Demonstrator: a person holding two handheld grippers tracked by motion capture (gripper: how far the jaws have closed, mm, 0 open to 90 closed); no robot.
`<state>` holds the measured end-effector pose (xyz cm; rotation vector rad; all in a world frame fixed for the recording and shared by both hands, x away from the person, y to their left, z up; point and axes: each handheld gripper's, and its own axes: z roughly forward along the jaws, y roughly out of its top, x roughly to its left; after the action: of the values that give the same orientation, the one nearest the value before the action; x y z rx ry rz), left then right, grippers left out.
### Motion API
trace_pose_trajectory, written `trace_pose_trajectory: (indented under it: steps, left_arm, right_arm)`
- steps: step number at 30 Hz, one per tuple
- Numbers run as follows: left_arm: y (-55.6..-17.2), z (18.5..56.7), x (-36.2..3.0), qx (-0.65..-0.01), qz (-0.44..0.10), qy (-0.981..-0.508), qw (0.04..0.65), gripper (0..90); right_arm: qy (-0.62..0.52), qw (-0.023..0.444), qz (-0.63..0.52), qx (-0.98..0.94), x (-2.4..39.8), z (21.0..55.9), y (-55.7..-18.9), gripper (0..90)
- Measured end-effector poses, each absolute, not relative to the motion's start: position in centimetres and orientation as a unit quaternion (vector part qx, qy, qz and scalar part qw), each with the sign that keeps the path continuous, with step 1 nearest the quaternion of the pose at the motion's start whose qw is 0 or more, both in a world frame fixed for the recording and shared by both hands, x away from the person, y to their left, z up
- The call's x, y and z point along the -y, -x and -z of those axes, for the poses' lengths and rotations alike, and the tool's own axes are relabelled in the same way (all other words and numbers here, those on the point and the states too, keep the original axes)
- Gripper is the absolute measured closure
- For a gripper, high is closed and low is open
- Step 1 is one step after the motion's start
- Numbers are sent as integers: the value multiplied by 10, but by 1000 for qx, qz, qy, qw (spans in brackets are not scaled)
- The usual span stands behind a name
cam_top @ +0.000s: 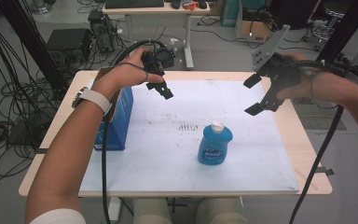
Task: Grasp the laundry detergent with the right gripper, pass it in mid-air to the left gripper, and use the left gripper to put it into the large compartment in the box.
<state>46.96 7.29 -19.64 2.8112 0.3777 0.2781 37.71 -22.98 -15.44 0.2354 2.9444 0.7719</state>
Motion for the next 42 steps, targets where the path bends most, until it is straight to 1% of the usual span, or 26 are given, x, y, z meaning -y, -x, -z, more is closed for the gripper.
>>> trace_pose_trajectory:
  steps: [3, 8, 17, 31, 32, 42]
  left_arm:
    - [-469, 196, -73, -130, -98, -976, 146, 72]
    - [-468, 196, -73, -133, -97, -976, 145, 72]
    - [-468, 197, -73, -130, -98, -976, 145, 72]
    - [-468, 202, -74, -132, -94, -977, 142, 72]
    - [-468, 202, -74, -135, -93, -976, 142, 72]
    - [-469, 205, -72, -132, -91, -977, 140, 72]
  right_arm:
    - [-77, 44, -254, -963, 230, 157, -376, 79]
    - [-86, 44, -259, -961, 232, 163, -372, 49]
    - [-84, 39, -268, -959, 234, 172, -368, 45]
    - [-67, 26, -294, -953, 238, 212, -367, 42]
    - [-68, 24, -299, -952, 239, 218, -366, 41]
    - [-43, 40, -315, -947, 240, 242, -365, 47]
